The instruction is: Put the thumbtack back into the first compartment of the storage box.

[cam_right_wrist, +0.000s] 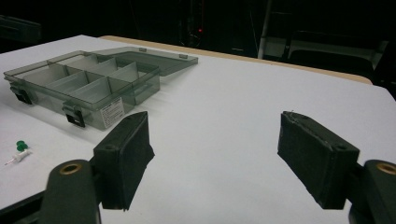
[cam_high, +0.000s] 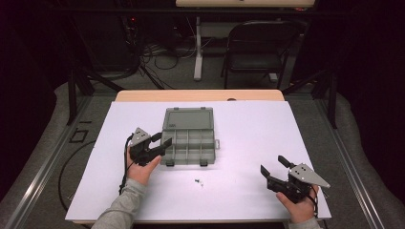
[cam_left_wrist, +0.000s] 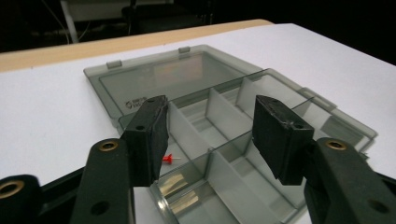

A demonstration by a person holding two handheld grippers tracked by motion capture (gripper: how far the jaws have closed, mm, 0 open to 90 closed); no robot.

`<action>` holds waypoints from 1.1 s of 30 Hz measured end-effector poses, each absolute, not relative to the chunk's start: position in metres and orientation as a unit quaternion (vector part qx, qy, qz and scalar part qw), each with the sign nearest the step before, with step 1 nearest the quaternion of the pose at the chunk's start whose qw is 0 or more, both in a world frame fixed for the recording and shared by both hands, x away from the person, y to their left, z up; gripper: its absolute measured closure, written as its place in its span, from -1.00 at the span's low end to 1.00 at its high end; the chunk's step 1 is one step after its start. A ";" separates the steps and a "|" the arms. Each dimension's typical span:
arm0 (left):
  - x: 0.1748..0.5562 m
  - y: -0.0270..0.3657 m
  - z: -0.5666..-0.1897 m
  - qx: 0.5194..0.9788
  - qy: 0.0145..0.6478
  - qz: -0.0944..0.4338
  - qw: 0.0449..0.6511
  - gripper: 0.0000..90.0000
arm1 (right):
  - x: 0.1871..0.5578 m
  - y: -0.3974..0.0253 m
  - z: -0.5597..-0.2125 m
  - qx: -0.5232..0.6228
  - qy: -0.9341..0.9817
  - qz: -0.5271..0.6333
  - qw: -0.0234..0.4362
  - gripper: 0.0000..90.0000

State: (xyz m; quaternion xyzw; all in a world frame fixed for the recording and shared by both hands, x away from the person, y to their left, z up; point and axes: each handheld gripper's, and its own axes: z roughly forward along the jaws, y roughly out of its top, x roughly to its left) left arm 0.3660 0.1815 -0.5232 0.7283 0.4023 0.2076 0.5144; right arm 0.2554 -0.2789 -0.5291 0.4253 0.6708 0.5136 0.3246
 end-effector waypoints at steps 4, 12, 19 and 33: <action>0.358 0.181 -0.519 0.732 0.387 0.217 0.517 -0.05 | 0.256 -0.279 -0.529 0.426 0.671 0.513 0.324 -0.45; 0.348 0.185 -0.506 0.732 0.383 0.212 0.523 -0.13 | 0.256 -0.279 -0.529 0.426 0.670 0.513 0.325 -0.45; 0.340 0.178 -0.497 0.749 0.362 0.193 0.521 -0.01 | 0.256 -0.279 -0.530 0.428 0.671 0.512 0.324 -0.45; 0.329 0.149 -0.495 0.796 0.313 0.149 0.497 0.18 | 0.257 -0.280 -0.531 0.431 0.672 0.510 0.321 -0.45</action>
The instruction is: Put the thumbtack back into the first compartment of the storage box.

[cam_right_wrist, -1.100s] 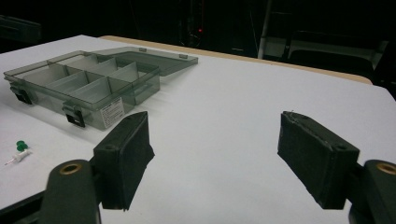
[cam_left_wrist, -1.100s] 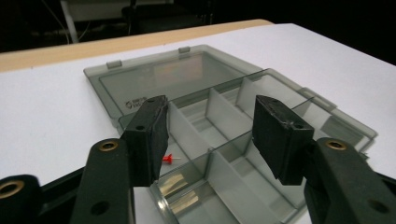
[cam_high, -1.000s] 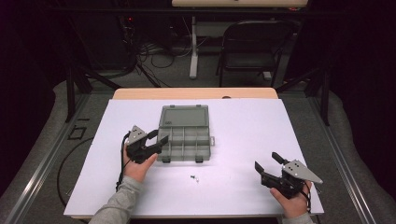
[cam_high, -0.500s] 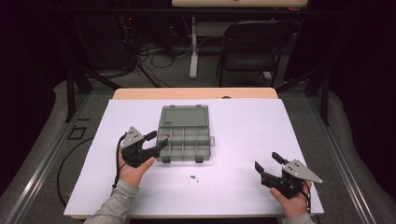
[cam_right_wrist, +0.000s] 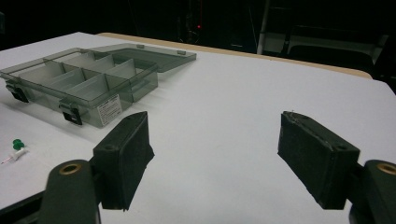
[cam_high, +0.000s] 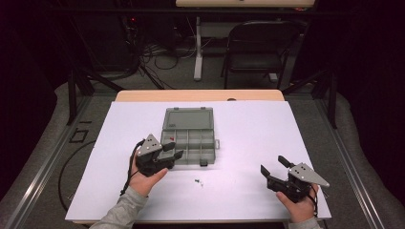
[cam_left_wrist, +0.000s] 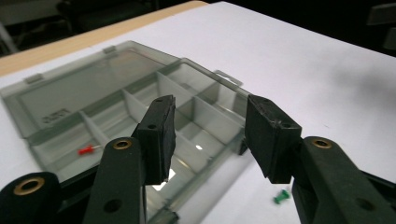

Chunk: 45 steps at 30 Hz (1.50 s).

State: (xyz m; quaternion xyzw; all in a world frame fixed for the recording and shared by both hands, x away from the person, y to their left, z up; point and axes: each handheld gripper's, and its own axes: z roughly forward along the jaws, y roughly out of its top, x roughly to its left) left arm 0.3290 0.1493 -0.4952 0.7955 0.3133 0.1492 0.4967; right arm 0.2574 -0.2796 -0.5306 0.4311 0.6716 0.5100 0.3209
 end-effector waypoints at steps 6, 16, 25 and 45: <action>0.328 0.140 -0.500 0.811 0.300 0.127 0.486 0.21 | 0.258 -0.280 -0.531 0.432 0.673 0.508 0.321 -0.46; 0.325 0.119 -0.516 0.839 0.269 0.077 0.467 0.34 | 0.258 -0.279 -0.532 0.431 0.676 0.504 0.321 -0.50; 0.327 0.109 -0.532 0.859 0.260 0.033 0.441 0.51 | 0.259 -0.278 -0.532 0.428 0.679 0.504 0.320 -0.53; 0.331 0.096 -0.556 0.891 0.242 0.011 0.385 0.70 | 0.258 -0.279 -0.532 0.428 0.679 0.506 0.316 -0.53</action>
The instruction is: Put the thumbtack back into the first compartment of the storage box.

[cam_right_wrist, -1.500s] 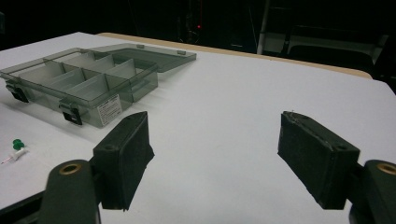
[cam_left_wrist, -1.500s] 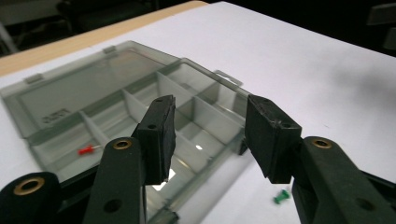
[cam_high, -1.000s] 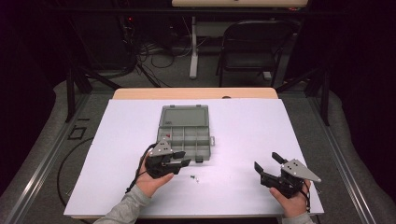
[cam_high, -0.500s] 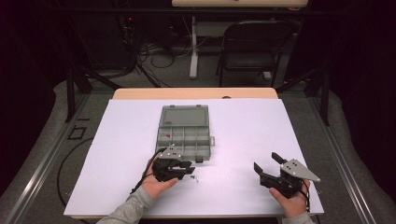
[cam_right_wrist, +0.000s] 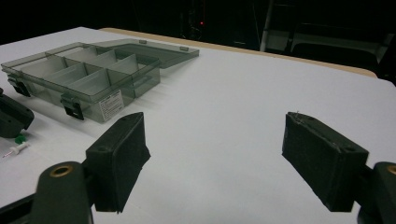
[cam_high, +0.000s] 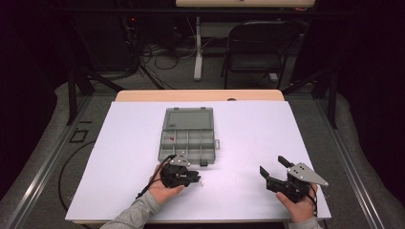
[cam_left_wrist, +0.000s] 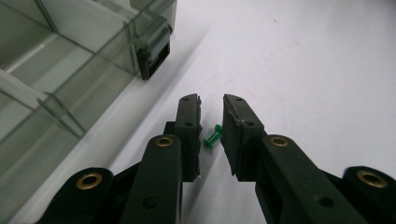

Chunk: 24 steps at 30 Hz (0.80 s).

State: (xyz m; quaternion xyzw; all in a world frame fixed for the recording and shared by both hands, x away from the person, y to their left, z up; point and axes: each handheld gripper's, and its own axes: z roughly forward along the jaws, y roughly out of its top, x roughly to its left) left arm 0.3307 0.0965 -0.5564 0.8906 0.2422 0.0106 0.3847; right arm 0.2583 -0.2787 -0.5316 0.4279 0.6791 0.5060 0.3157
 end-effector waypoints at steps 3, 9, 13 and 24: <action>0.331 0.096 -0.558 0.892 0.242 0.008 0.382 0.72 | 0.258 -0.279 -0.532 0.428 0.679 0.506 0.315 -0.53; 0.330 0.094 -0.558 0.896 0.235 0.005 0.376 0.81 | 0.259 -0.279 -0.532 0.428 0.681 0.504 0.315 -0.53; 0.330 0.094 -0.559 0.896 0.233 0.005 0.377 0.86 | 0.259 -0.279 -0.532 0.428 0.681 0.504 0.314 -0.53; 0.330 0.094 -0.559 0.896 0.235 0.005 0.376 0.88 | 0.259 -0.279 -0.532 0.428 0.681 0.504 0.313 -0.52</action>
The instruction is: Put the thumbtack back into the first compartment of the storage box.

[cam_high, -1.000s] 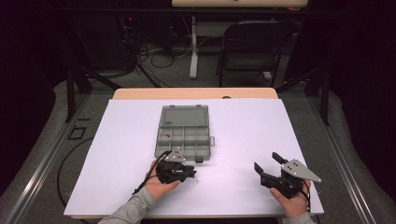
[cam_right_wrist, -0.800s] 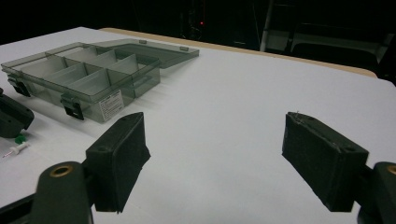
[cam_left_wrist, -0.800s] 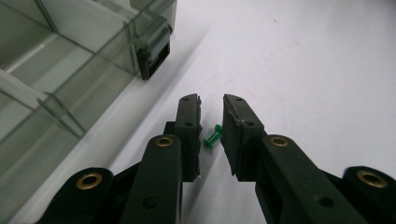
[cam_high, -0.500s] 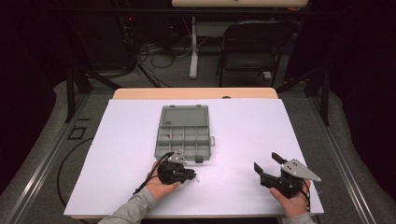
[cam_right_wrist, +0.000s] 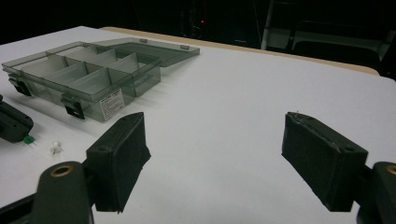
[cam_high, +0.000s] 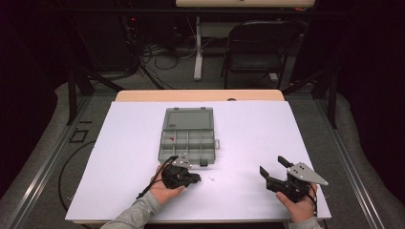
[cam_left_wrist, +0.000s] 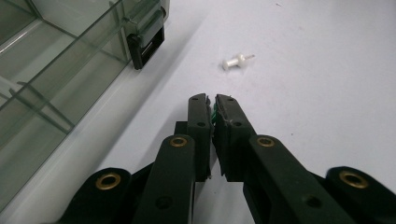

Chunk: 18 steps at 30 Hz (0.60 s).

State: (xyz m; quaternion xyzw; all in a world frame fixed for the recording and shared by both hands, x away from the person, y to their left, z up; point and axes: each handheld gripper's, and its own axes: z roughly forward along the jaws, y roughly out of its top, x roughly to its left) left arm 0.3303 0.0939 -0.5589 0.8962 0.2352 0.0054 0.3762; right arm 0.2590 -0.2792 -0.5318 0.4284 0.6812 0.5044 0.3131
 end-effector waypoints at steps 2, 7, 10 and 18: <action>0.330 0.094 -0.558 0.897 0.235 0.004 0.375 0.85 | 0.259 -0.279 -0.532 0.429 0.681 0.505 0.313 -0.52; 0.331 0.096 -0.557 0.894 0.232 0.004 0.384 0.74 | 0.259 -0.279 -0.532 0.430 0.681 0.504 0.313 -0.52; 0.333 0.096 -0.557 0.890 0.231 0.003 0.393 0.70 | 0.259 -0.279 -0.532 0.430 0.681 0.505 0.312 -0.52; 0.332 0.091 -0.561 0.895 0.220 -0.001 0.388 0.71 | 0.260 -0.279 -0.532 0.430 0.681 0.504 0.311 -0.52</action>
